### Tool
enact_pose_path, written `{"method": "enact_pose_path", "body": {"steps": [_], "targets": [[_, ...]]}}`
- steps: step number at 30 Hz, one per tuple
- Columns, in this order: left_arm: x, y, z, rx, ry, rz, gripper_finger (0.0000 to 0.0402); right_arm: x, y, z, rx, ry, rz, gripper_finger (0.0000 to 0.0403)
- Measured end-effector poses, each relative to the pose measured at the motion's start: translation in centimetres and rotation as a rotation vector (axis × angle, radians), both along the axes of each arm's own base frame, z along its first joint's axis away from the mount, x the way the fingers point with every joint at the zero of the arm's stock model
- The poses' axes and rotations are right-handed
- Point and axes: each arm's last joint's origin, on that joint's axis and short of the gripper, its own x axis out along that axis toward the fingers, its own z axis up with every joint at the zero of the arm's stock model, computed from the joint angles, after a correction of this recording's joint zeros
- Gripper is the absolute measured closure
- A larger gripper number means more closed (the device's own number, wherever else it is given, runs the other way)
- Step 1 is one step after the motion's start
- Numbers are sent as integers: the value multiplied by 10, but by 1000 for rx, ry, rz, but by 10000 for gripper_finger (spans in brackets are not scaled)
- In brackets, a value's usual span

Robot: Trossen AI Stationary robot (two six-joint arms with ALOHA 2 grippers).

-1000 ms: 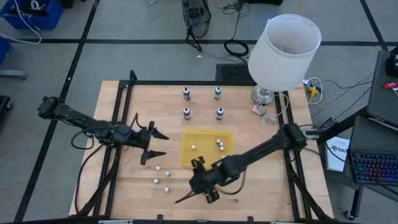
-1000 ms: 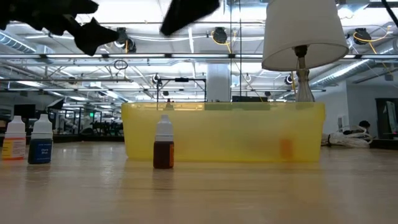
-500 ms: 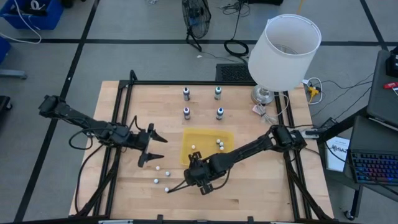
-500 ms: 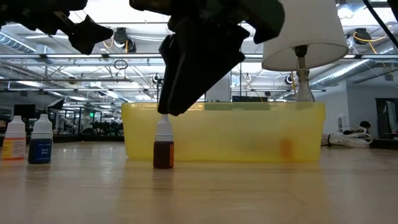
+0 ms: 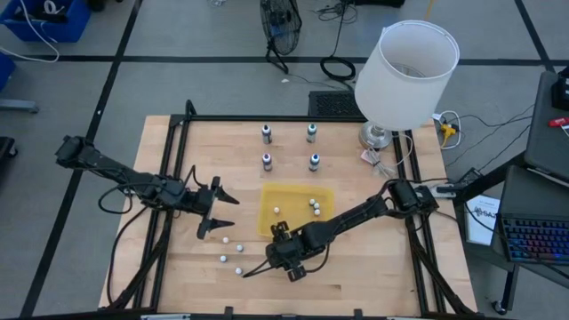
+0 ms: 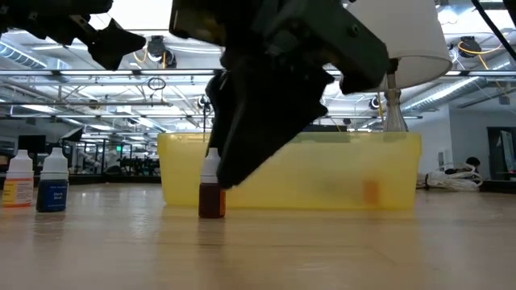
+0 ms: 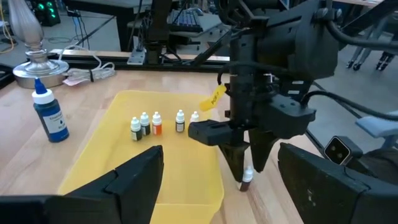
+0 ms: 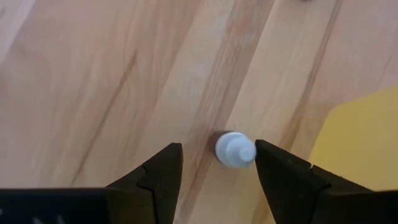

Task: Pick & Place food coloring
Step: Put the small red food coloring bottle into the yellow container

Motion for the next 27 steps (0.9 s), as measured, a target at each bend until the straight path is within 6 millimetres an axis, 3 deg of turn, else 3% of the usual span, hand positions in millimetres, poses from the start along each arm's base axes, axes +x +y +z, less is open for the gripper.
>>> {"method": "enact_pose_path", "body": {"steps": [9, 14, 19, 22, 24, 27], "targets": [[0, 0, 0, 0, 1, 0, 92, 3, -1, 1, 3, -25, 6, 231], [0, 0, 0, 0, 0, 0, 91, 3, -3, 1, 1, -24, 4, 281], [0, 0, 0, 0, 0, 0, 92, 4, -4, 1, -4, -27, 11, 357], [0, 0, 0, -2, 1, 1, 91, 5, -4, 2, -7, -42, 26, 360], [0, 0, 0, -3, 1, 1, 91, 4, -3, 8, -6, -52, 33, 360], [0, 0, 0, -4, 1, 1, 91, 0, 0, 35, 9, -109, 39, 360]]}}
